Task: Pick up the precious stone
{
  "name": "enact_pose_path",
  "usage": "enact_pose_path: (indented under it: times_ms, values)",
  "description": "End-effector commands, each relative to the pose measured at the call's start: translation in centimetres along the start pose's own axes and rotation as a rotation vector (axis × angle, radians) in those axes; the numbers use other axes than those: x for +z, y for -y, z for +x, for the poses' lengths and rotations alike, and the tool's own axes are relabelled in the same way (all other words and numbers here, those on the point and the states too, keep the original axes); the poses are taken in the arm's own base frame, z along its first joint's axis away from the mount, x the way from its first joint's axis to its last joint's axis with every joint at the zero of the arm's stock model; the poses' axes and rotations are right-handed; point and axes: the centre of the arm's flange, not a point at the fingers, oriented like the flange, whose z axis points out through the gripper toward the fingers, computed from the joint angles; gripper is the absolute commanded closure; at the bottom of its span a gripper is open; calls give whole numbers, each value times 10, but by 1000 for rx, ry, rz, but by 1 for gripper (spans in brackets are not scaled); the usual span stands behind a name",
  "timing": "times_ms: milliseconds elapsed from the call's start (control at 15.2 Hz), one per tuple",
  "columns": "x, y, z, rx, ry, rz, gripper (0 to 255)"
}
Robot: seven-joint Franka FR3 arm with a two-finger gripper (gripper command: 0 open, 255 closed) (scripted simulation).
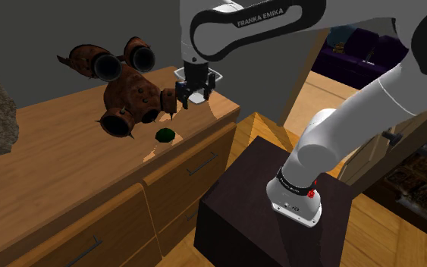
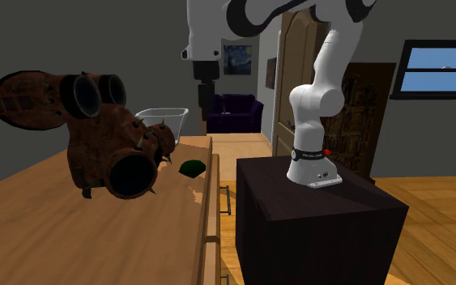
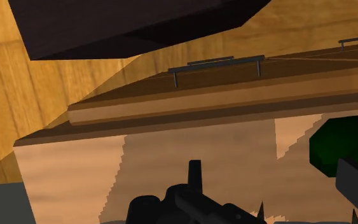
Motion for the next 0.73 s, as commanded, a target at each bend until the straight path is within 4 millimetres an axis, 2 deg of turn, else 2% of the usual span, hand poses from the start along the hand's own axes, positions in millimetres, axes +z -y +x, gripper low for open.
enact_pose_path:
  times_ms: [0,594,660]
  values:
    - [15,22,9,20,13,6,0]
    - [79,110,57,101,69,29,0]
    - [81,112,58,103,70,30,0]
